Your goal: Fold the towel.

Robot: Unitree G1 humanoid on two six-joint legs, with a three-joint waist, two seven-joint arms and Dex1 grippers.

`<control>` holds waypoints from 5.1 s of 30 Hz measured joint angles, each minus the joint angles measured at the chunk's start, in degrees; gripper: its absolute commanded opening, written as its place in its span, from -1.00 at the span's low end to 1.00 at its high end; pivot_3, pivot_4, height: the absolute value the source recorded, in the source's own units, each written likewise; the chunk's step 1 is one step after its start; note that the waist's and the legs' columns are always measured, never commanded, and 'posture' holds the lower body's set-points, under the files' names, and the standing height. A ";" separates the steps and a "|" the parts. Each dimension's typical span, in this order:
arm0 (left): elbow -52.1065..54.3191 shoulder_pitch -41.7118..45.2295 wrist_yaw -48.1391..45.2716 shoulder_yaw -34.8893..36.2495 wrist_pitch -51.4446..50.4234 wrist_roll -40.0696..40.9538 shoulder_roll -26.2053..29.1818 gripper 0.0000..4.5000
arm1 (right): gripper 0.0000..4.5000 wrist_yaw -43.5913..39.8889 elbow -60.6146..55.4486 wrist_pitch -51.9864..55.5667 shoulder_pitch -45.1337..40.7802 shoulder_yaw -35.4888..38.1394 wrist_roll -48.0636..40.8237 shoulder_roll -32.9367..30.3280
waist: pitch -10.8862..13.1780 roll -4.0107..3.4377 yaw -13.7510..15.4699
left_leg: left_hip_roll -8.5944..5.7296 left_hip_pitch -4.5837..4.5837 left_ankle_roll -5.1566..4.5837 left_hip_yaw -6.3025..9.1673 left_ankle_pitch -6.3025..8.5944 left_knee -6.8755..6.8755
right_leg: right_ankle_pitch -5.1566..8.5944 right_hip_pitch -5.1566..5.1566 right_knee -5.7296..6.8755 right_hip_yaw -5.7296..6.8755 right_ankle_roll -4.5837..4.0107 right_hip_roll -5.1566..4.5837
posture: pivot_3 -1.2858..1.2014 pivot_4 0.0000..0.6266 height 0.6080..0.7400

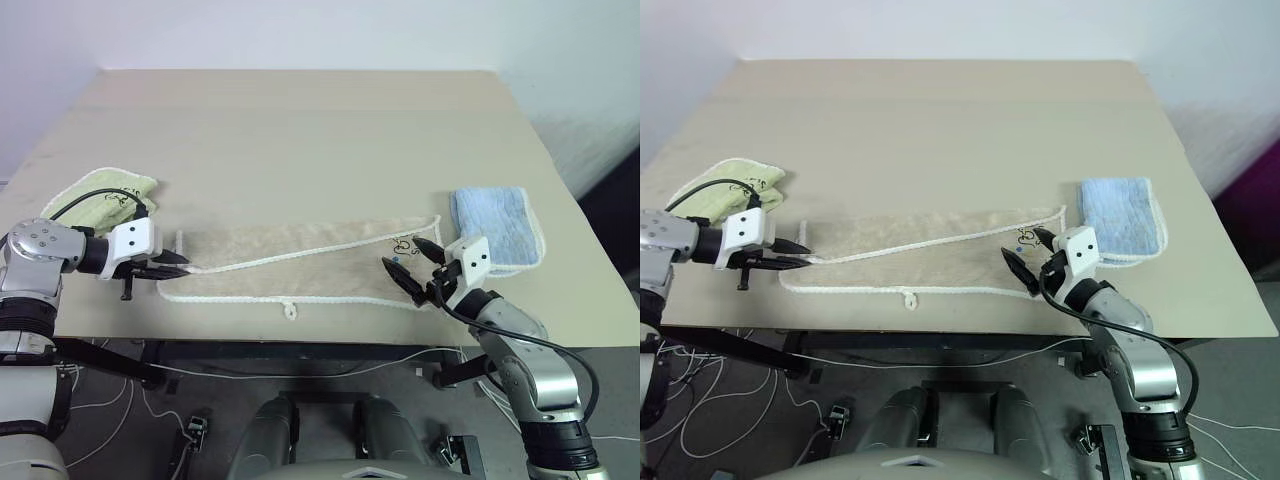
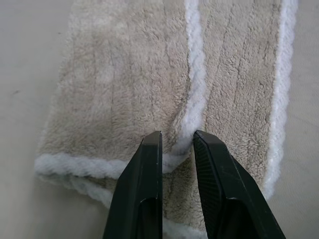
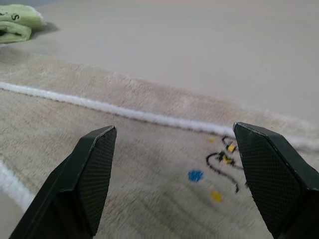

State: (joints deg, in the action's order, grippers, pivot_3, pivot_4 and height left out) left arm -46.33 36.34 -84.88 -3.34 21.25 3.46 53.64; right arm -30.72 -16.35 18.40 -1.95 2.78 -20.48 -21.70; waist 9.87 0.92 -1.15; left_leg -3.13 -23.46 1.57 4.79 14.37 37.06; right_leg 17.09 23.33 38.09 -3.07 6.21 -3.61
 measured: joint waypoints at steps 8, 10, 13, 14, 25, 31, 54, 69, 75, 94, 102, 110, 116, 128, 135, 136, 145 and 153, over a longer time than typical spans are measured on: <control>6.60 -5.39 0.89 3.67 -4.72 3.46 1.44 -0.98 | 0.74 0.45 -0.42 0.53 -1.00 -1.95 0.00 0.94 | 0.00 0.00 0.18 | 0.00 0.00 0.00 0.01 0.00 0.01 | 0.00 0.00 0.01 0.00 0.00 -0.02 | 0.03 -0.52 1.00; 7.94 -5.94 1.52 4.58 -5.75 4.20 1.71 -0.98 | 0.74 0.64 -0.43 0.91 -1.83 -2.02 -0.03 0.95 | 0.00 0.00 0.19 | 0.00 0.00 0.00 0.00 0.00 0.02 | 0.00 -0.01 0.00 0.00 0.00 -0.03 | 0.03 -0.52 1.00; 9.18 -6.79 2.40 5.01 -6.91 4.70 1.98 -0.98 | 0.74 0.88 -0.42 1.27 -2.51 -2.07 -0.08 0.95 | 0.00 0.00 0.14 | 0.00 0.00 0.00 0.00 0.00 0.01 | 0.00 0.00 0.01 0.00 0.00 -0.02 | 0.03 -0.52 1.00; 9.50 -7.04 2.73 5.01 -7.21 4.70 1.98 -0.98 | 0.74 0.95 -0.43 1.28 -2.74 -2.06 -0.10 0.95 | 0.00 0.00 0.14 | 0.00 0.00 0.00 0.00 0.00 0.01 | 0.00 0.00 0.01 0.00 0.00 -0.02 | 0.03 -0.52 1.00; 10.56 -6.79 -0.01 4.54 -8.87 5.63 1.99 0.02 | 0.74 0.95 -0.41 1.23 -2.74 -2.01 -0.18 0.93 | 0.00 0.00 0.16 | 0.00 0.00 0.00 0.00 0.00 0.02 | 0.00 0.00 0.01 0.00 0.00 -0.02 | 0.03 -0.52 1.00; 7.45 -4.29 0.12 1.82 -1.70 2.27 1.13 0.14 | 0.74 1.20 -0.41 1.16 -2.58 -1.92 -0.15 0.95 | 0.00 0.00 0.18 | -0.01 0.00 0.00 0.00 0.00 0.02 | 0.00 0.00 0.01 0.00 0.00 -0.01 | 0.03 -0.52 1.00; -7.54 4.44 3.31 -3.23 9.36 -4.70 -4.39 -0.98 | 0.74 3.21 -0.42 0.96 -2.76 -1.53 -0.12 1.04 | -0.01 0.01 0.13 | -0.03 0.00 0.00 0.00 0.00 0.07 | 0.00 -0.01 0.07 0.02 0.00 0.02 | 0.03 -0.52 1.00; -6.75 4.45 1.29 1.18 -2.22 0.31 -2.96 -0.98 | 0.74 2.87 -0.41 -0.08 -2.76 -0.97 -0.04 0.61 | -0.01 0.01 0.00 | -0.02 0.00 -0.01 0.01 0.00 0.07 | 0.00 0.00 0.08 0.02 0.00 0.03 | 0.03 -0.52 1.00; -1.86 3.47 0.99 4.76 -10.54 4.42 -2.21 -0.98 | 0.74 1.44 0.17 -0.08 -4.51 -0.15 -0.05 -0.60 | -0.01 0.01 0.01 | -0.02 0.00 -0.01 0.00 0.00 0.08 | 0.00 -0.01 0.08 0.02 0.00 0.02 | 0.03 -0.52 1.00; 8.67 -3.78 6.73 6.87 -15.52 7.22 -2.99 -1.00 | 0.99 -4.81 29.31 -30.87 -22.75 -9.07 29.72 -23.65 | -0.01 0.00 -0.03 | -0.01 0.01 0.00 -0.08 -0.01 0.08 | 0.00 0.03 0.08 -0.01 0.00 0.01 | 0.03 -0.52 1.00; 11.62 -5.22 7.93 6.97 -15.99 7.57 -4.15 -1.00 | 0.99 -2.55 45.21 -46.06 -31.11 -15.97 41.51 -24.75 | -0.01 -0.01 -0.07 | -0.02 0.00 0.01 -0.09 -0.01 0.09 | 0.00 0.04 0.08 -0.03 0.00 0.01 | 0.03 -0.52 1.00; 13.56 -7.22 9.16 7.14 -16.86 8.51 -4.22 -1.00 | 0.10 -0.11 52.19 -51.57 -35.44 -18.36 46.31 -24.74 | 0.00 -0.02 -0.01 | -0.02 0.01 0.01 -0.09 -0.01 0.08 | 0.00 0.03 0.08 -0.04 0.00 0.01 | 0.03 -0.52 1.00; 13.96 -7.51 10.04 7.15 -17.05 8.57 -4.22 -1.00 | -0.83 -0.73 52.75 -52.38 -35.62 -18.39 46.31 -24.74 | 0.00 -0.02 -0.07 | -0.02 0.01 0.01 -0.08 -0.01 0.08 | 0.00 0.04 0.08 -0.04 0.00 0.01 | 0.03 -0.52 1.00; 9.31 -3.84 16.02 7.59 -13.74 7.97 -5.02 -1.00 | -0.99 -1.32 52.17 -50.52 -36.73 -16.61 44.09 -24.74 | 0.00 -0.02 0.11 | -0.02 0.00 0.01 -0.07 -0.01 0.10 | 0.00 0.03 0.09 -0.02 0.00 0.01 | 0.03 -0.52 1.00; -4.35 12.98 26.68 9.68 -9.62 6.87 -7.01 -1.00 | -0.99 -4.07 52.65 -45.63 -45.88 -11.96 37.23 -24.65 | 0.01 0.00 -0.02 | -0.05 -0.01 0.02 -0.08 -0.02 0.13 | 0.00 0.04 0.09 -0.01 0.00 0.01 | 0.03 -0.52 1.00; -5.66 14.78 27.53 9.78 -9.16 6.72 -7.10 -1.00 | -0.99 -4.32 53.33 -45.32 -47.43 -11.47 36.87 -24.80 | 0.01 0.00 -0.03 | -0.05 -0.01 0.02 -0.08 -0.02 0.12 | 0.00 0.04 0.08 -0.02 0.00 0.00 | 0.03 -0.52 1.00; -17.47 29.51 31.46 9.86 -5.82 4.69 -7.45 -1.00 | -0.99 -9.37 60.49 -45.14 -61.39 -9.05 32.00 -27.60 | 0.02 0.00 -0.24 | -0.05 -0.08 0.02 -0.10 -0.02 0.08 | 0.00 0.11 0.05 -0.02 0.01 0.01 | 0.03 -0.52 1.00; -11.64 18.25 15.44 11.97 -7.43 8.47 -2.63 -1.00 | -0.99 -24.17 37.62 -33.74 -40.33 -2.65 15.76 -31.73 | 0.01 -0.02 -1.25 | -0.03 -0.08 0.01 -0.07 -0.02 0.08 | 0.00 0.05 0.08 -0.02 0.01 0.00 | 0.03 -0.52 1.00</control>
State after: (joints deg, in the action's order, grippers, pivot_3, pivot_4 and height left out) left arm -57.97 54.59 -69.44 8.63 13.82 11.93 51.01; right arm -54.89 21.27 -15.34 -42.28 0.12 -4.72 -53.43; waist 9.88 0.90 -2.40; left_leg -3.16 -23.54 1.58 4.72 14.36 37.14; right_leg 17.09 23.38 38.17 -3.08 6.23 -3.61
